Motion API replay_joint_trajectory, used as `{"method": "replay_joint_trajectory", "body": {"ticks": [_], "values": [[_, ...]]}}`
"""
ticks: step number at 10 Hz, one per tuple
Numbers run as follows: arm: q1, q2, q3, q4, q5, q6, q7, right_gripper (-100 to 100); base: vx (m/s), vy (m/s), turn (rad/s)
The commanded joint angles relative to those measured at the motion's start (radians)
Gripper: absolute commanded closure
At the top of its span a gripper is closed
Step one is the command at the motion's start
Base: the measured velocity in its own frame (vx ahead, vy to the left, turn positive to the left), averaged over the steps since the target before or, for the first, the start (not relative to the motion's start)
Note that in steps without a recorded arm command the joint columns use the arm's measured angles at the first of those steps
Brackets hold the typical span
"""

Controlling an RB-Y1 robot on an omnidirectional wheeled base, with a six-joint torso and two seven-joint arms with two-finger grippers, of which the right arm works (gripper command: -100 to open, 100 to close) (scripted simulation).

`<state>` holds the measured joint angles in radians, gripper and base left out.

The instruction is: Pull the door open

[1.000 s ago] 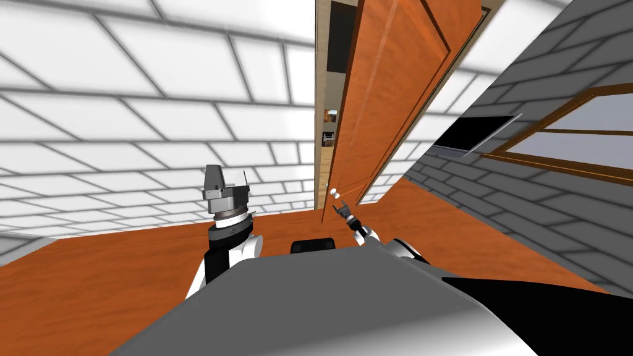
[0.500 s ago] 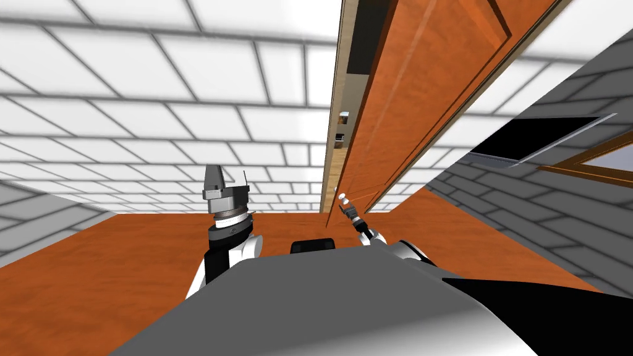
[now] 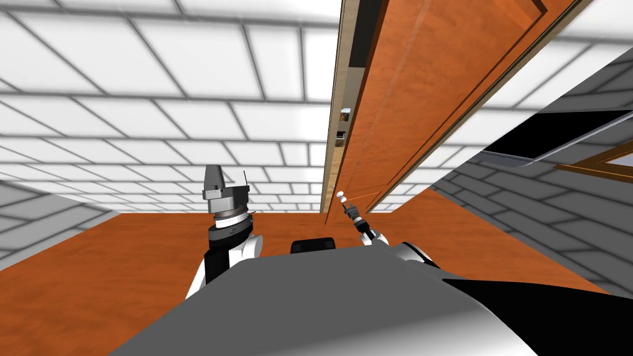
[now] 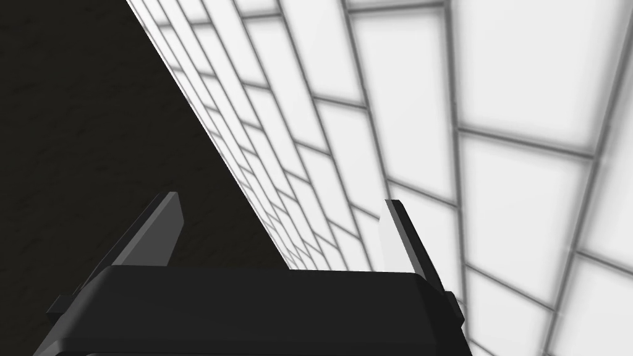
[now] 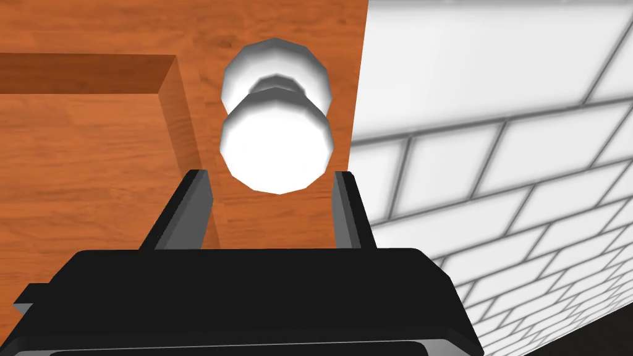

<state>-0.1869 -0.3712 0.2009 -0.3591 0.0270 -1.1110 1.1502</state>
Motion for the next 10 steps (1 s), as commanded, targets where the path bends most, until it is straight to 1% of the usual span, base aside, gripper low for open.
{"method": "replay_joint_trajectory", "body": {"ticks": [1, 5, 6, 9, 10], "values": [[0.0, 0.0, 0.0, 0.001, 0.0, -0.002, 0.0, 100, 0.0, 0.0, 0.0], [0.0, 0.0, 0.0, 0.001, 0.0, -0.002, 0.0, 100, -0.002, 0.001, 0.0], [0.005, -0.007, -0.004, 0.001, -0.004, -0.006, 0.0, -100, -0.123, 0.019, -0.098], [0.011, -0.015, -0.009, 0.001, -0.008, -0.011, -0.001, -100, -0.168, 0.023, -0.07], [0.012, -0.014, -0.008, -0.003, -0.007, -0.01, -0.001, -100, -0.067, 0.009, -0.013]]}}
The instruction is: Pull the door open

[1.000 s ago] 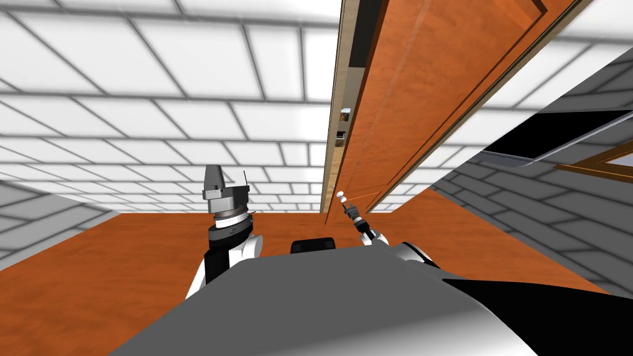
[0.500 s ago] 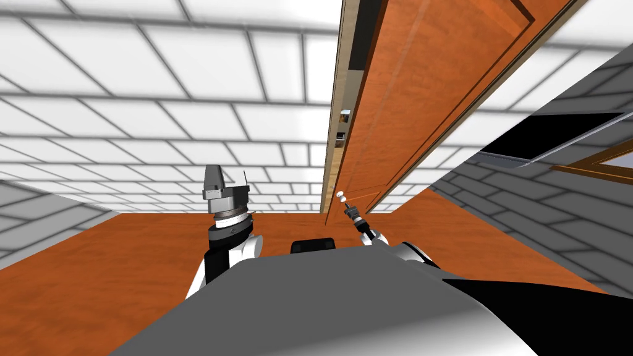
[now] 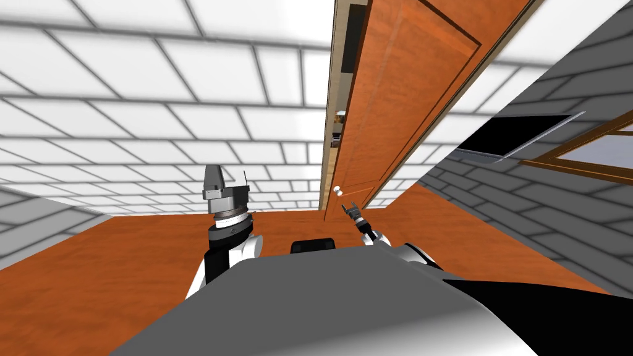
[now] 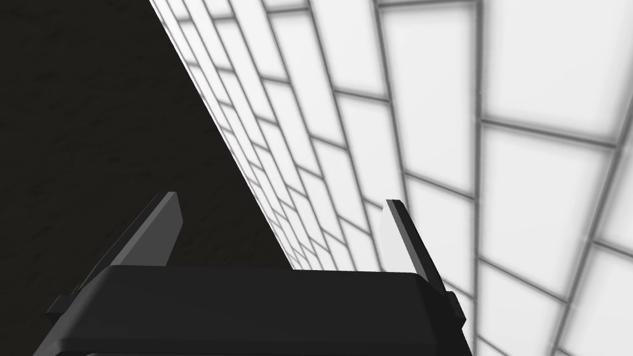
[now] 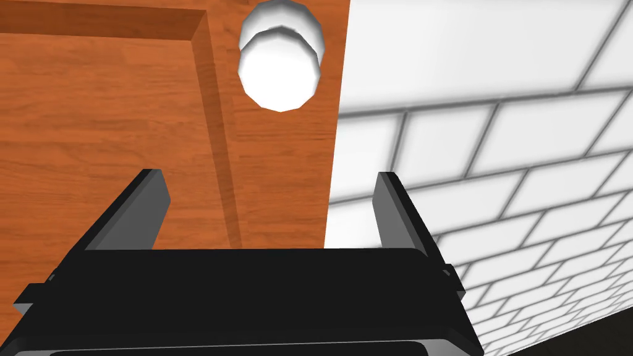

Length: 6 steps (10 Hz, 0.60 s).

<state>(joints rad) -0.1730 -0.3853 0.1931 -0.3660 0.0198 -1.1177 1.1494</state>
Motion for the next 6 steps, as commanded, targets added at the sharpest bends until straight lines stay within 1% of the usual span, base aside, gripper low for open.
{"method": "replay_joint_trajectory", "body": {"ticks": [1, 2, 3, 4, 5, 6], "values": [[0.022, 0.017, -0.032, -0.037, 0.043, 0.011, -0.01, -100, 0.037, 0.035, 0.01], [0.031, 0.023, -0.044, -0.052, 0.059, 0.015, -0.014, -100, 0.105, 0.034, 0.001], [0.031, 0.023, -0.044, -0.052, 0.059, 0.015, -0.014, -100, 0.097, 0.014, -0.001], [0.052, 0.039, -0.075, -0.088, 0.101, 0.026, -0.024, -100, 0.124, 0.026, 0.009], [0.052, 0.039, -0.075, -0.088, 0.101, 0.026, -0.024, -100, 0.101, 0.036, 0.004], [0.064, 0.048, -0.093, -0.108, 0.124, 0.032, -0.029, -100, 0.076, 0.037, -0.001]]}}
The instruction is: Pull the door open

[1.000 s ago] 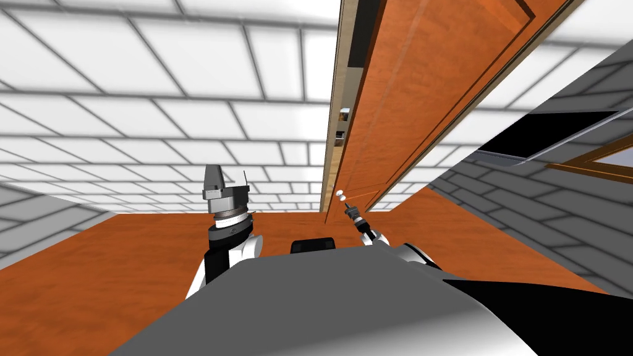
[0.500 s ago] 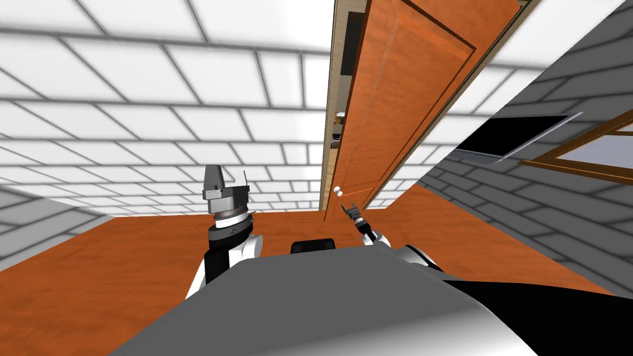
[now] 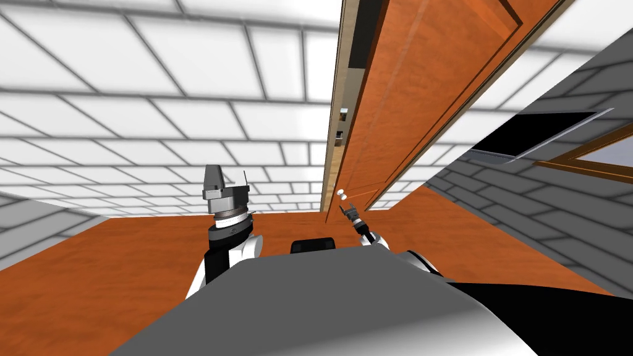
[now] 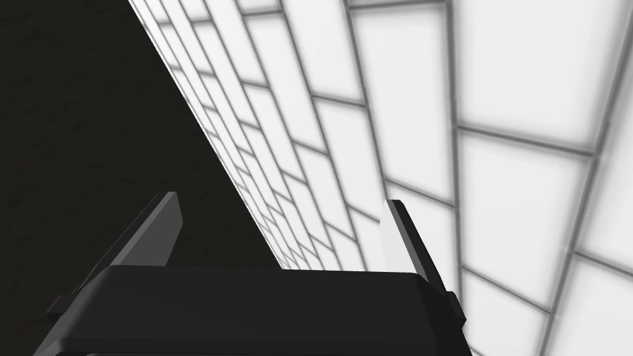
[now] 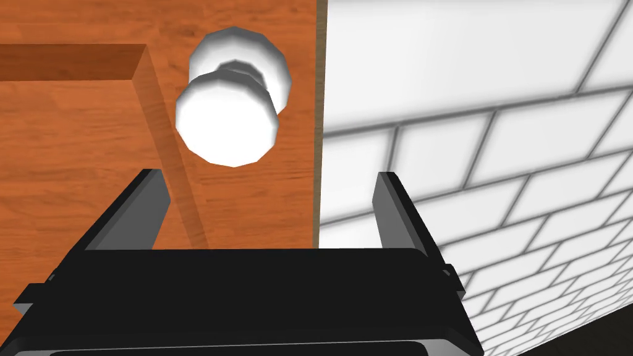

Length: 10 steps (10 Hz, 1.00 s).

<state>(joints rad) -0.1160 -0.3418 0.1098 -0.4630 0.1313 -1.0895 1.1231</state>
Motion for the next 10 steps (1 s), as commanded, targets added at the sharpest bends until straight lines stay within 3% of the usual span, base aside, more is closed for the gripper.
{"method": "replay_joint_trajectory", "body": {"ticks": [1, 2, 8, 9, 10], "values": [[0.021, 0.015, -0.028, -0.033, 0.037, 0.01, -0.009, -100, 0.073, 0.032, -0.001], [0.021, 0.015, -0.028, -0.033, 0.037, 0.01, -0.009, -100, 0.047, 0.016, 0.001], [0.106, 0.079, -0.15, -0.176, 0.201, 0.053, -0.048, -100, 0.085, 0.013, -0.004], [0.106, 0.079, -0.15, -0.176, 0.201, 0.053, -0.048, -100, 0.073, -0.005, -0.009], [0.12, 0.089, -0.17, -0.2, 0.228, 0.06, -0.054, -100, 0.053, -0.012, -0.005]]}}
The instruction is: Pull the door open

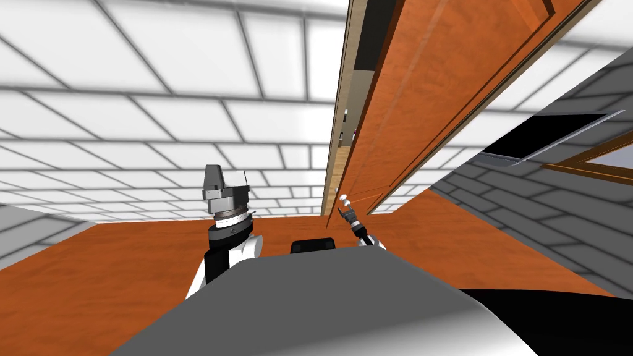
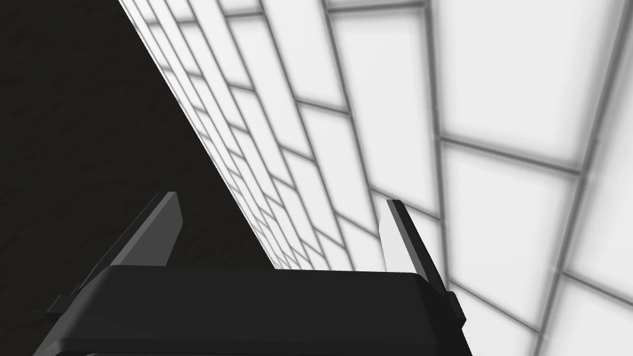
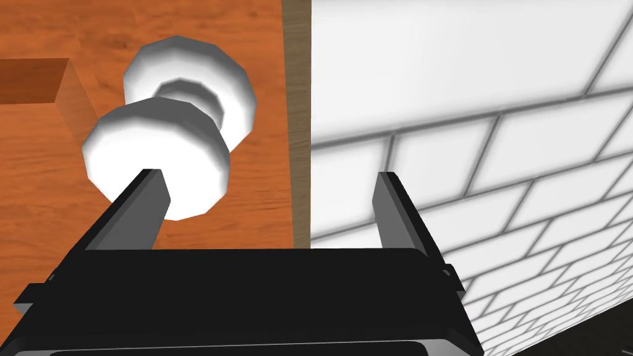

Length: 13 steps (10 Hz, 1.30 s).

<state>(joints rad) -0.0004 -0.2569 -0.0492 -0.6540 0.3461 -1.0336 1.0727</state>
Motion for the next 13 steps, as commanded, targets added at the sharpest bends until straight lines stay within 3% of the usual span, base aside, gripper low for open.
{"method": "replay_joint_trajectory", "body": {"ticks": [1, 8, 9, 10, 13], "values": [[0.018, 0.014, -0.031, -0.032, 0.04, 0.011, -0.01, -100, 0.07, -0.011, -0.008], [0.095, 0.072, -0.142, -0.162, 0.188, 0.049, -0.045, -100, 0.083, -0.038, -0.02], [0.087, 0.067, -0.132, -0.148, 0.174, 0.044, -0.041, -100, 0.032, -0.024, -0.002], [0.087, 0.067, -0.132, -0.148, 0.174, 0.044, -0.041, 100, 0.0, 0.0, 0.0], [0.087, 0.067, -0.132, -0.148, 0.174, 0.044, -0.041, 100, -0.005, 0.002, 0.001]]}}
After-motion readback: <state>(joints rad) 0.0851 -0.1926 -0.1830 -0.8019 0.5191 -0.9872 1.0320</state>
